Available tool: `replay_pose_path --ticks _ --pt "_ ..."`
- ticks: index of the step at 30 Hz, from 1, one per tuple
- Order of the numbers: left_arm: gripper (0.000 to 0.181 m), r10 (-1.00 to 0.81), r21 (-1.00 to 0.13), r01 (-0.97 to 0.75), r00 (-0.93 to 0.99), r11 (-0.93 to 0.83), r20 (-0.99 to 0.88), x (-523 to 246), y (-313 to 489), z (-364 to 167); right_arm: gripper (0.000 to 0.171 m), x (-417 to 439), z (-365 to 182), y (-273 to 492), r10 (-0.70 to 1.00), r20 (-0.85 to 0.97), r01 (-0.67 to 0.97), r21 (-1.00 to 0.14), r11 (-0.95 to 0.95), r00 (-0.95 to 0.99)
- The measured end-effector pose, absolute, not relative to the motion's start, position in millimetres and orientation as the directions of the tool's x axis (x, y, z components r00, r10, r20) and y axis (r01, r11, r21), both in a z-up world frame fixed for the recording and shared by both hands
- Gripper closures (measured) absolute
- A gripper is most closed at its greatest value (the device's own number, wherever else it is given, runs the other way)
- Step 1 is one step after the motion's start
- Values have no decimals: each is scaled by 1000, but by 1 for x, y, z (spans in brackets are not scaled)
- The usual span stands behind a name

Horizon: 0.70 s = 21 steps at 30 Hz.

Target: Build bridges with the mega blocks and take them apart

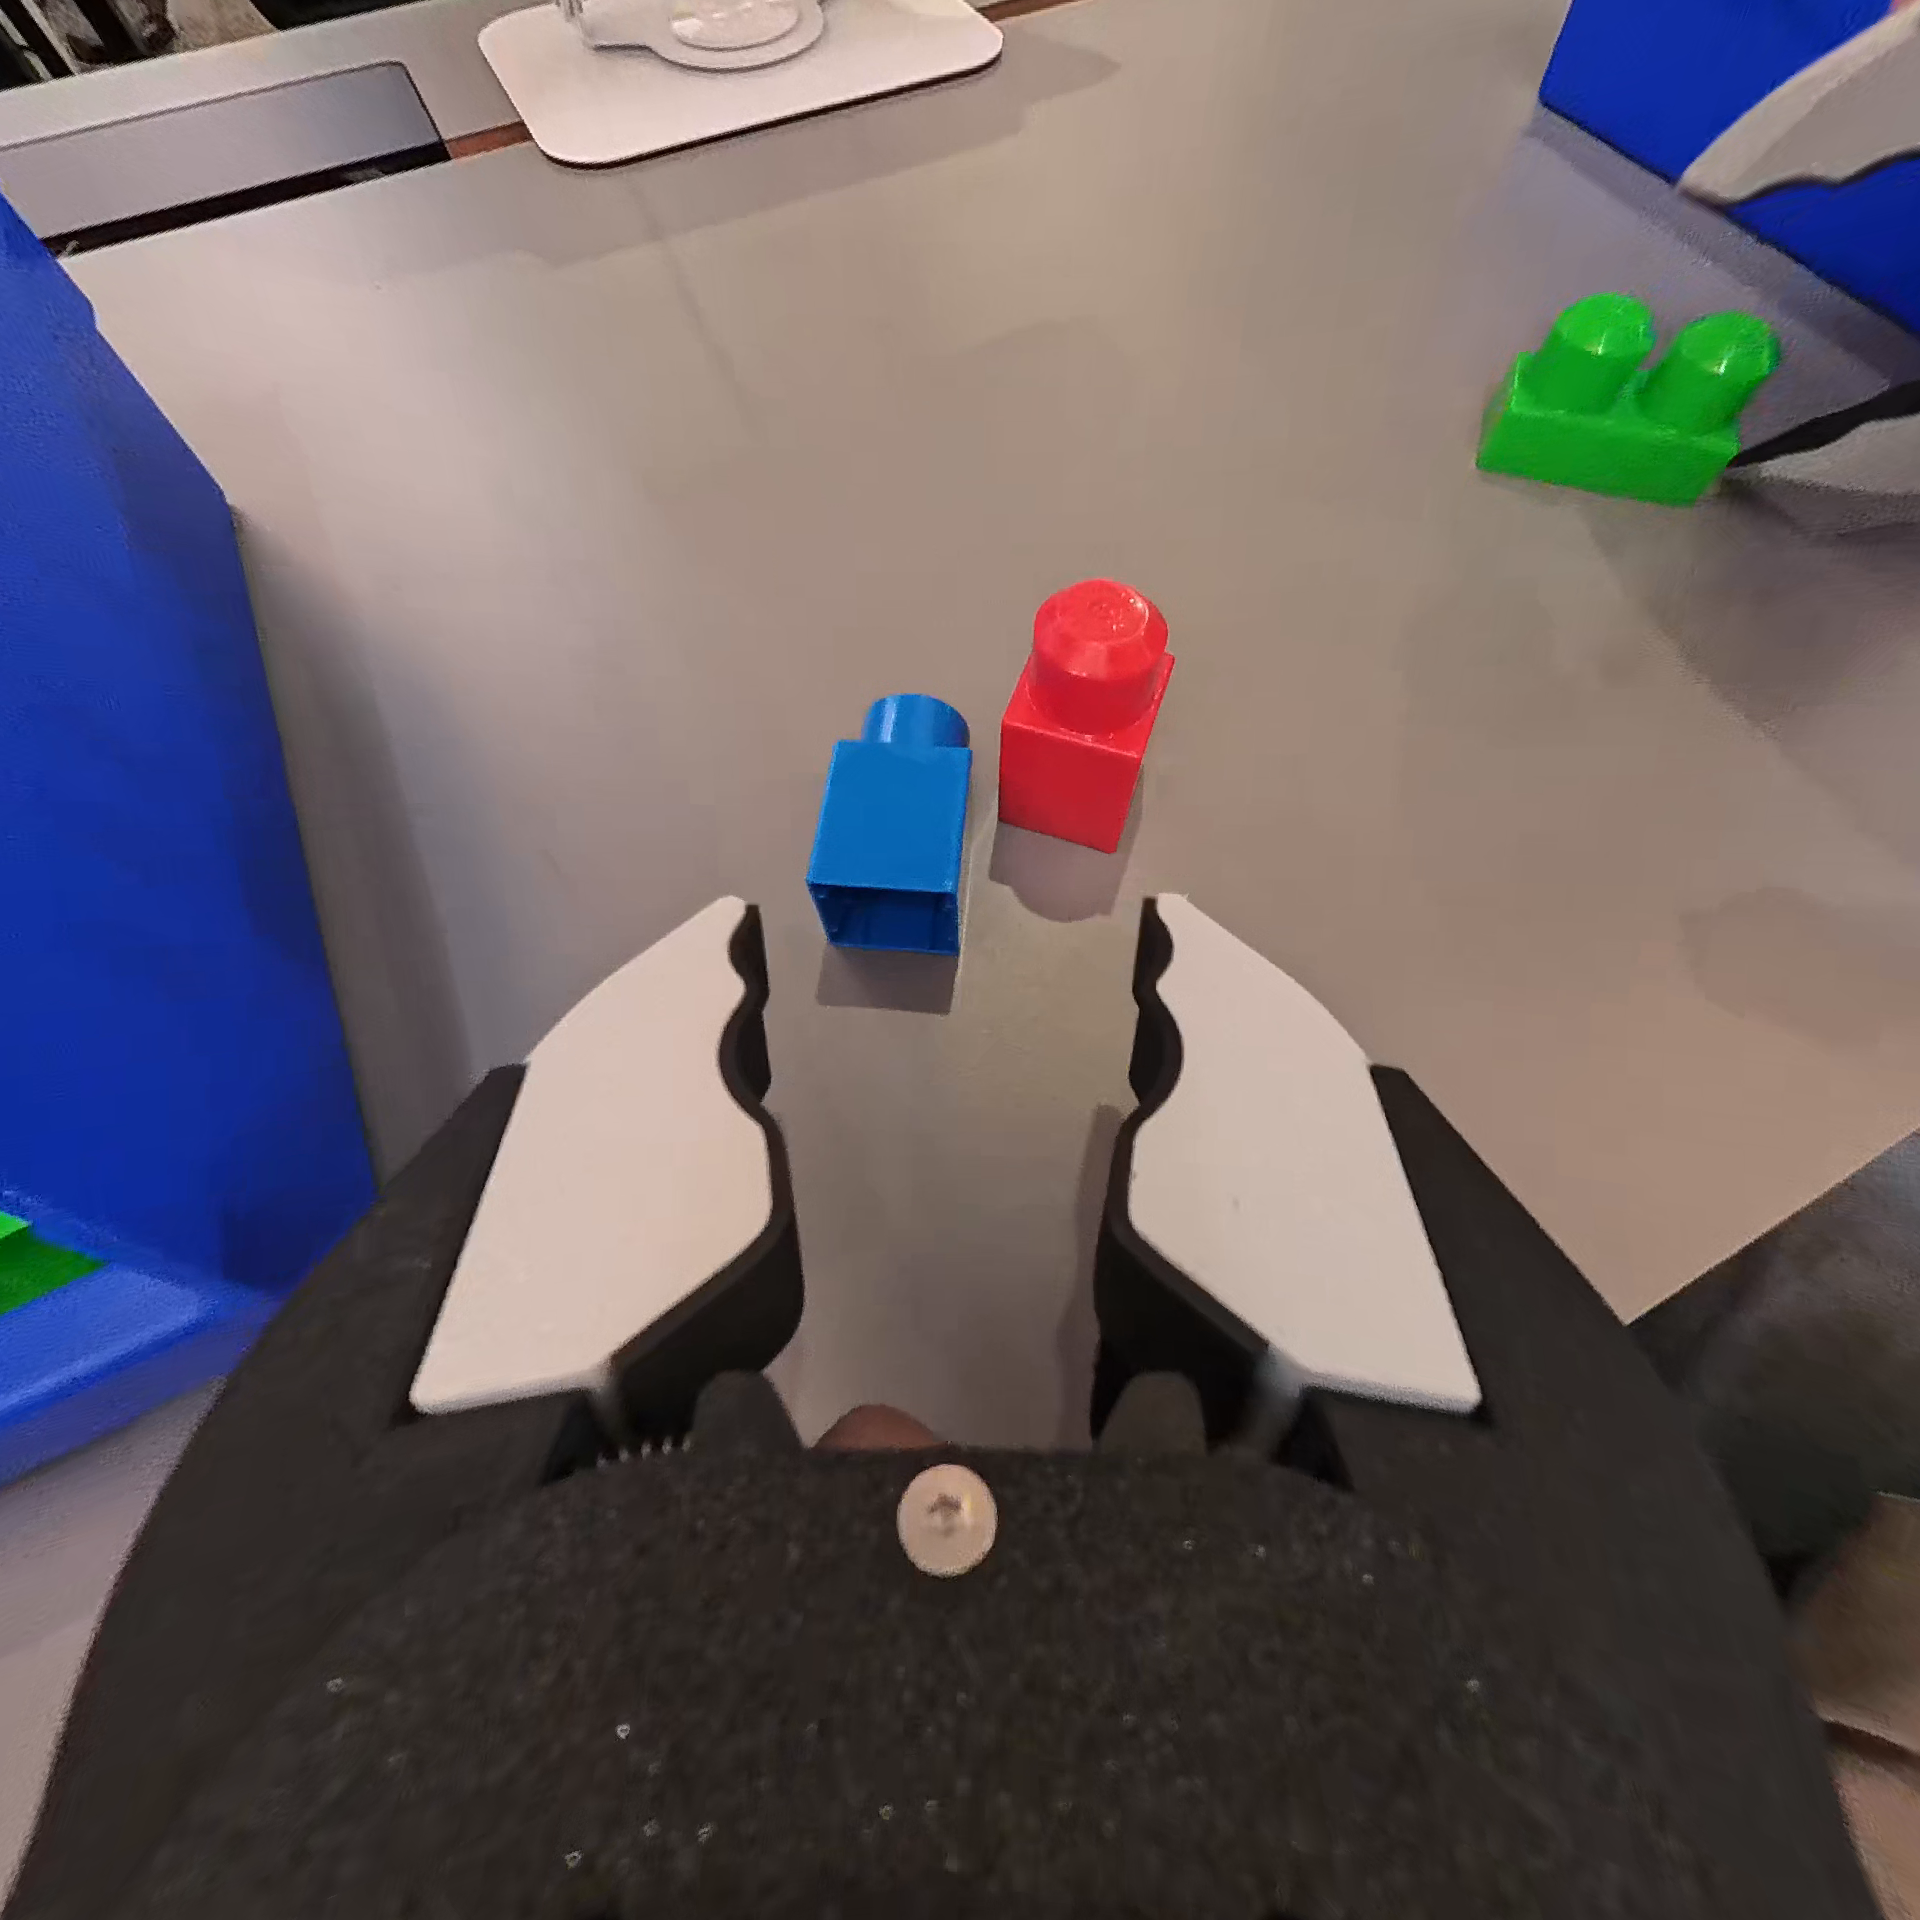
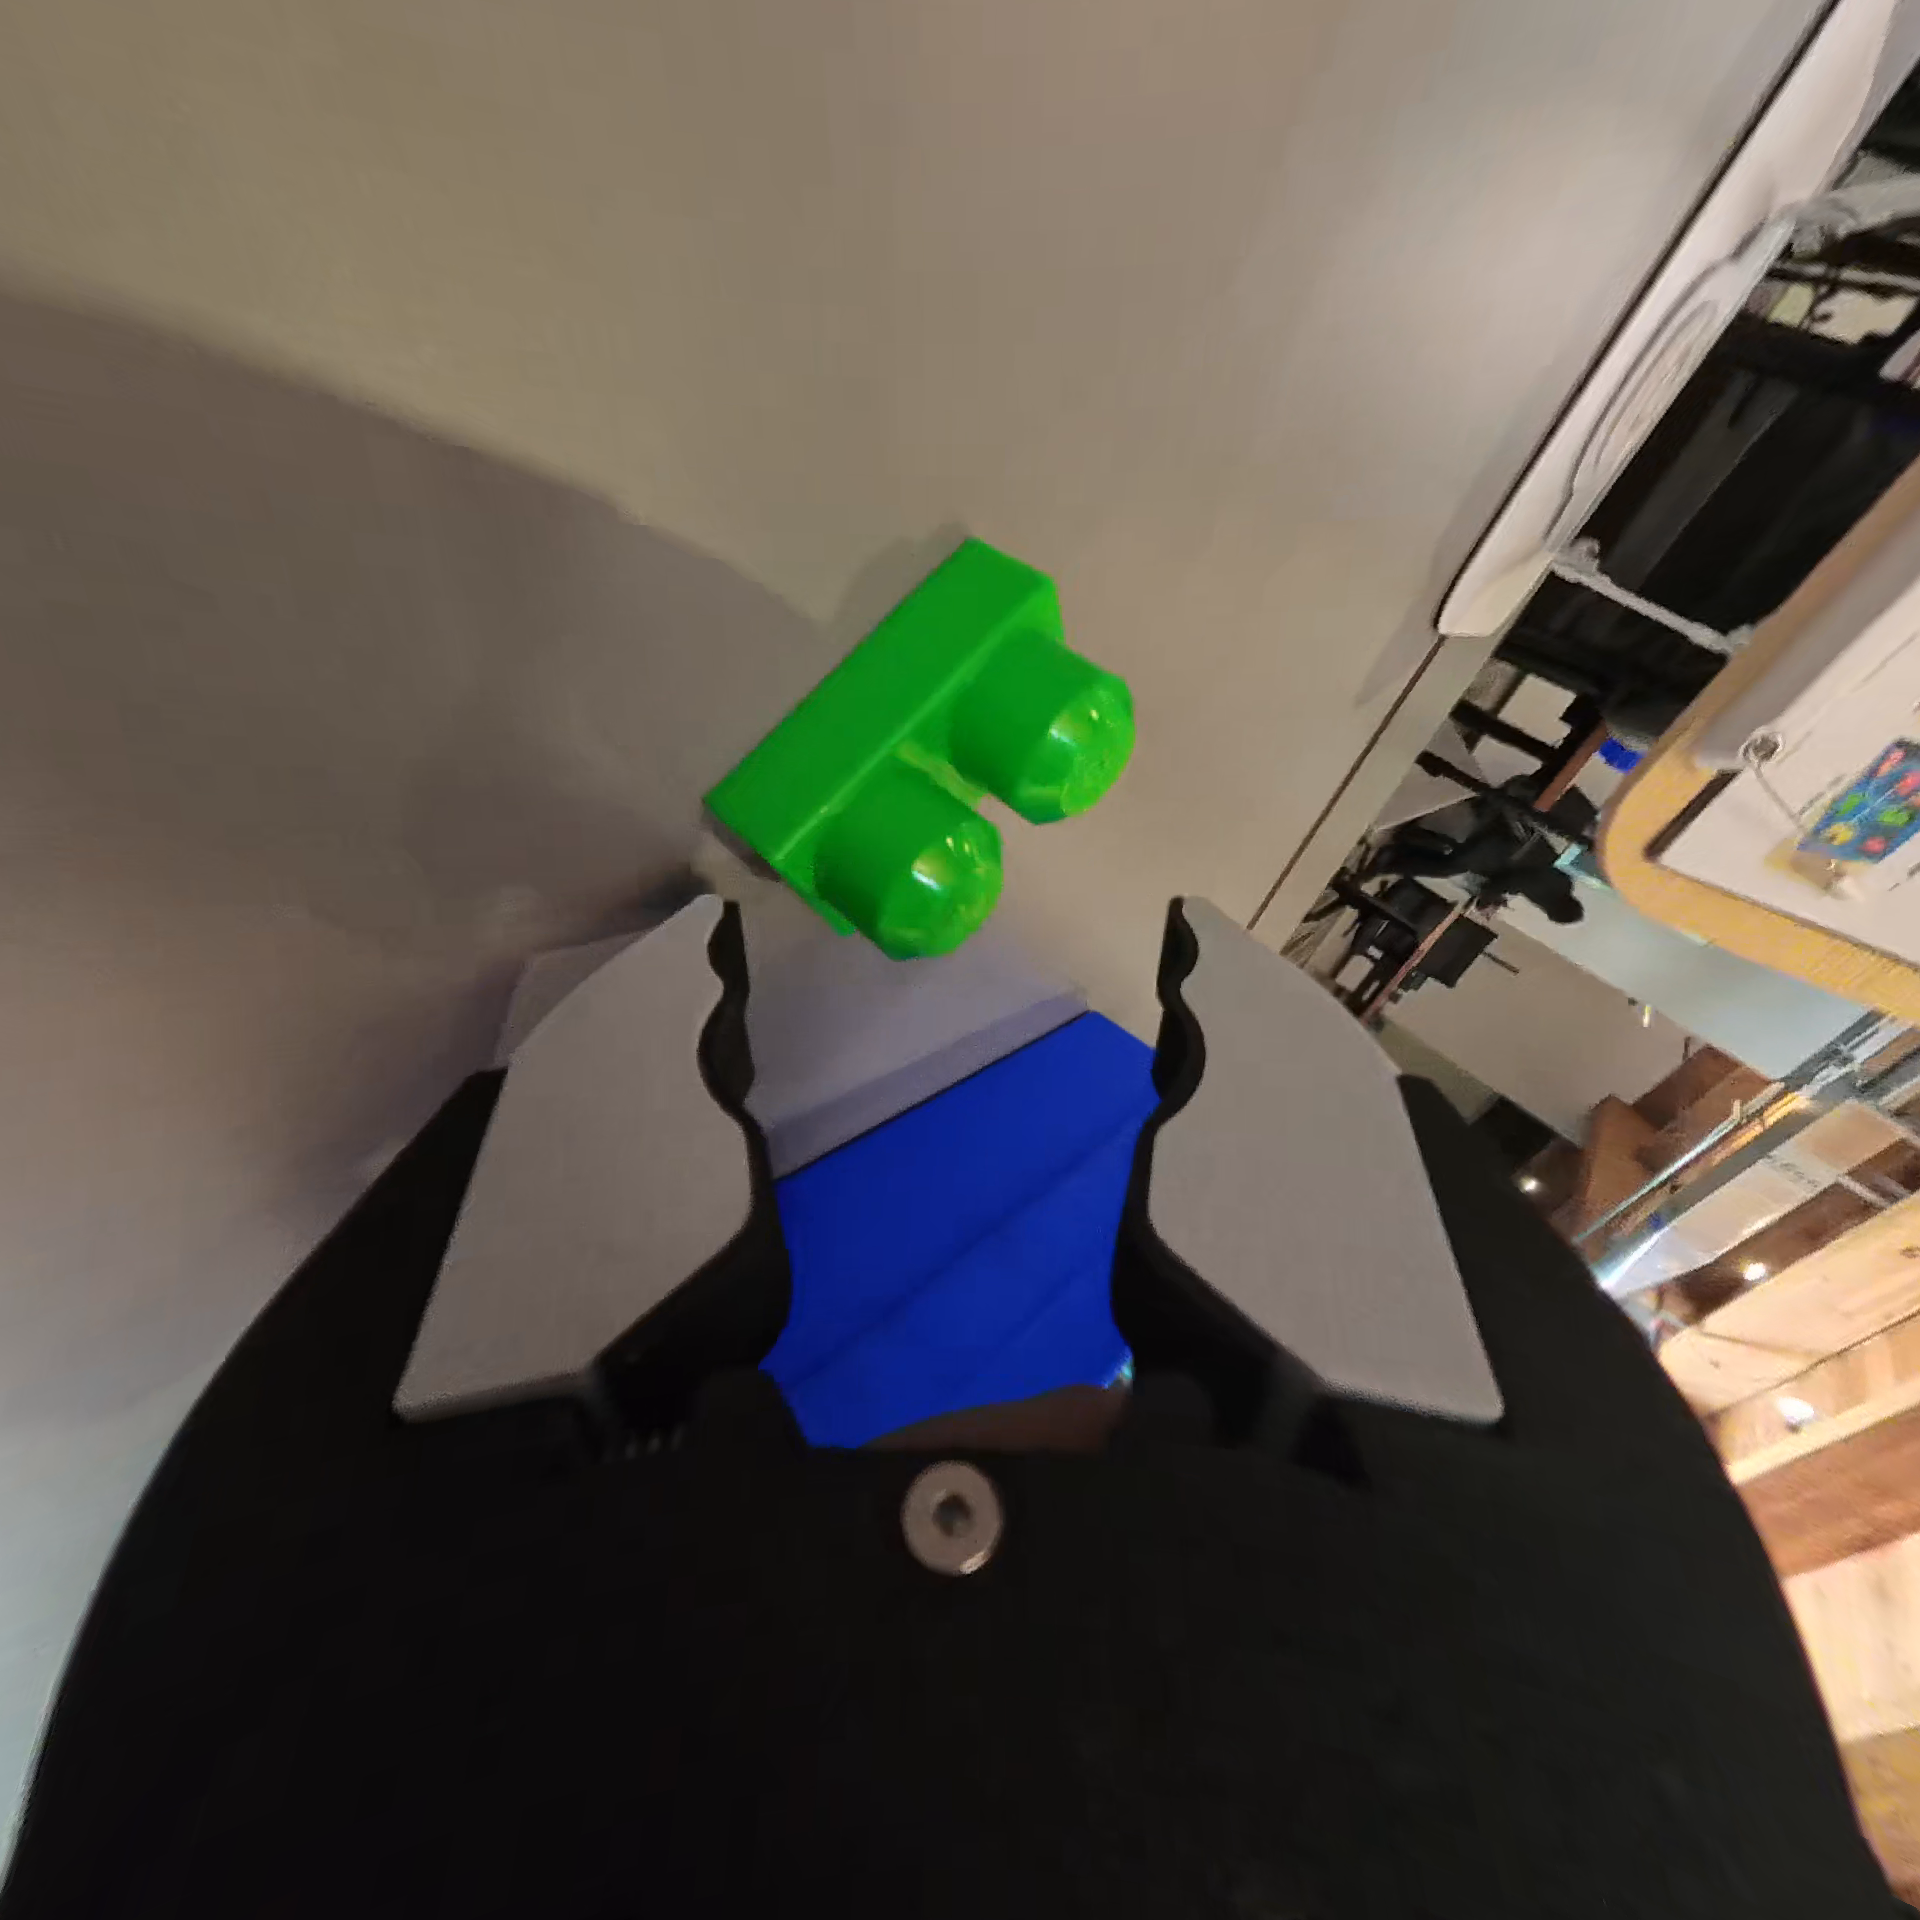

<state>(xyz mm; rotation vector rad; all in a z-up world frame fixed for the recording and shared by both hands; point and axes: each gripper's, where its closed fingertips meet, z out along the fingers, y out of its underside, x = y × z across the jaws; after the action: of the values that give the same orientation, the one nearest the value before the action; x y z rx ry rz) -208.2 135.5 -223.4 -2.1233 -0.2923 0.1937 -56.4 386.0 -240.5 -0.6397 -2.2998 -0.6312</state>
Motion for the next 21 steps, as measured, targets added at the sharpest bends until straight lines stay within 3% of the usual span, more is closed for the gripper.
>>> replay_pose_path --ticks 4,7,9,11,15,21 --pt "114 290 -848 99 955 -521 -66 -209 132 -220 90 -43 -209 380 394 768 676 67 734 -504" --pt "117 308 -848 76 945 -524 -105 -213 124 -217 93 -35 -177 353 637 727 682 -331 652 -257" --pt "119 321 -846 89 942 -526 -101 -215 119 -218 103 -32 -168 327 847 525 622 -637 456 -83" --pt "119 328 -831 112 940 -544 -88 -217 117 -221 102 -35 -163 292 972 231 480 -849 220 -37" --pt "117 313 -793 156 949 -589 -45 -215 121 -230 107 -45 -168 261 999 -49 299 -953 -43 -14" --pt "118 270 -689 96 951 -719 -149 -224 133 -241 109 -44 -192 265 994 -107 312 -945 -103 4"
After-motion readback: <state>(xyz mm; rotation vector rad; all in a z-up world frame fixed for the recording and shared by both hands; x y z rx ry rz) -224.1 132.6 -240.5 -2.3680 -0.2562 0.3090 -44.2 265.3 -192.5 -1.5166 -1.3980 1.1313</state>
